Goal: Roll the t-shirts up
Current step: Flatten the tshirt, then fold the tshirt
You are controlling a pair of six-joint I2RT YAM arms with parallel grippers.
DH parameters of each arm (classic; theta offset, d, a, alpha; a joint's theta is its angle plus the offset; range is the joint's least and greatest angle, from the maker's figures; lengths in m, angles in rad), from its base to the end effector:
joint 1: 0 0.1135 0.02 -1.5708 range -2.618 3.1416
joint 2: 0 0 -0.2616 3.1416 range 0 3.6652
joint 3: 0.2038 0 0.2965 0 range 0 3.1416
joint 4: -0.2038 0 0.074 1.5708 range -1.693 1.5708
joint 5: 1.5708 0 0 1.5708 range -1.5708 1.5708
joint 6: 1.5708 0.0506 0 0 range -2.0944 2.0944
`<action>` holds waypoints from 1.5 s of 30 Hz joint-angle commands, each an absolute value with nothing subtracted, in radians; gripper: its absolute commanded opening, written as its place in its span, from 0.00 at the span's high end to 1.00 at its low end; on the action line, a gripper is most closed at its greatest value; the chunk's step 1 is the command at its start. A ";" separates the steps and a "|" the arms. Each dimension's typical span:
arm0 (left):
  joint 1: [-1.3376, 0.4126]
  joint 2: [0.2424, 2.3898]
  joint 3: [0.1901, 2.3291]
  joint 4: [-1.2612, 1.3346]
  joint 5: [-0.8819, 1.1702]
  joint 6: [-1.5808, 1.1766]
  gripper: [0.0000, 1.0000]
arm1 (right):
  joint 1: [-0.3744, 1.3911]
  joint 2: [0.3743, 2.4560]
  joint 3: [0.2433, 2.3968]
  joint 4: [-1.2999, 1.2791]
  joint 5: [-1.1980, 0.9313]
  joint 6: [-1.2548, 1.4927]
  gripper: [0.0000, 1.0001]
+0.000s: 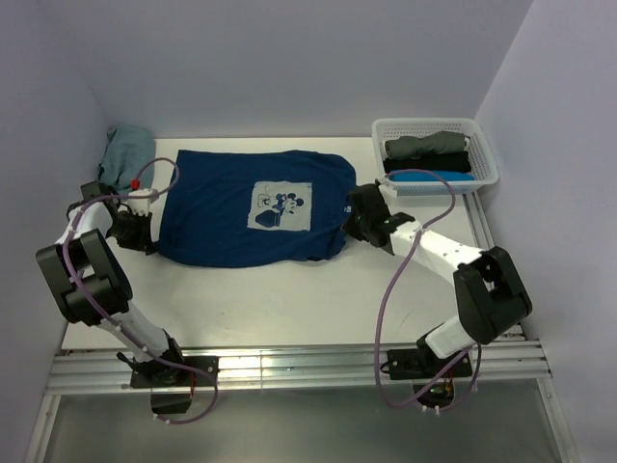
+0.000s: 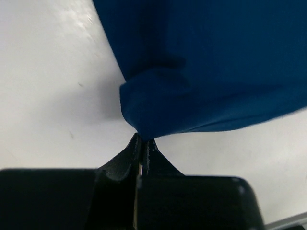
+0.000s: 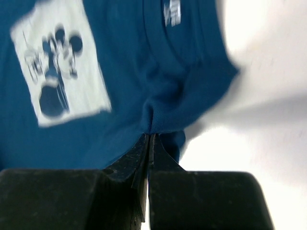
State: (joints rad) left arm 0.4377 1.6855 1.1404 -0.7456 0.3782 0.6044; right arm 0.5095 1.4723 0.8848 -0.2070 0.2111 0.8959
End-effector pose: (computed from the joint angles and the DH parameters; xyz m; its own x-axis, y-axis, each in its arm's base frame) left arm 0.3365 0.1368 0.1578 -0.8875 0.1677 -0.4291 0.2466 0.9597 -0.1349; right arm 0.3157 0.1642 0.1747 -0.6615 0.5049 -0.5545 0.2684 0.8498 0.4536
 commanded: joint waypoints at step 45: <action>0.373 1.824 1.289 -0.684 0.377 0.474 1.00 | 0.503 1.674 0.908 -0.094 0.153 0.746 0.60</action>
